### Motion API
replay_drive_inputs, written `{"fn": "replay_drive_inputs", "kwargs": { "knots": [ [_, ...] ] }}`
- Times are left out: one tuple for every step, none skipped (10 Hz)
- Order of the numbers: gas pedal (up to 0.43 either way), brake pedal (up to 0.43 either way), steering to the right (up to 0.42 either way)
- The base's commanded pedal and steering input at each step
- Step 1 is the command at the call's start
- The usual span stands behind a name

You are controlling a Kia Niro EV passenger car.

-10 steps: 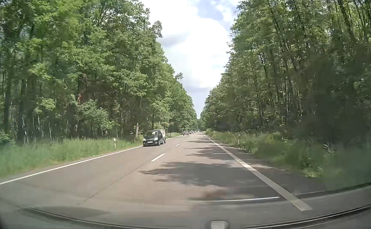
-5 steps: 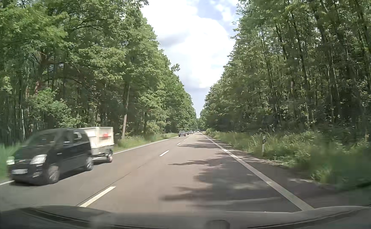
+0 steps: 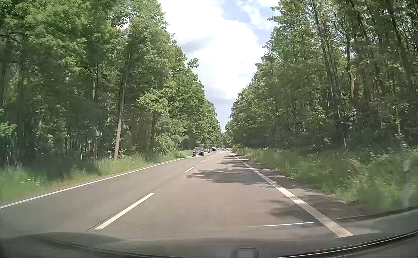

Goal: Follow the waypoints while adhering to traffic rules and regulations

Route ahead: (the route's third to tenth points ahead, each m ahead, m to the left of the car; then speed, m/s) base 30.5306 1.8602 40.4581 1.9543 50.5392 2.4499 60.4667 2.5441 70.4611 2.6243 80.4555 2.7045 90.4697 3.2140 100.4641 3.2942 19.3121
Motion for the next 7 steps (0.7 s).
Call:
{"fn": "replay_drive_inputs", "kwargs": {
  "knots": [
    [0.13,0.037,-0.001],
    [0.13,0.037,-0.001],
    [0.13,0.03,-0.001],
    [0.13,0.03,-0.001],
    [0.13,0.03,-0.001],
    [0.13,0.037,-0.001],
    [0.13,0.037,-0.001]
  ]
}}
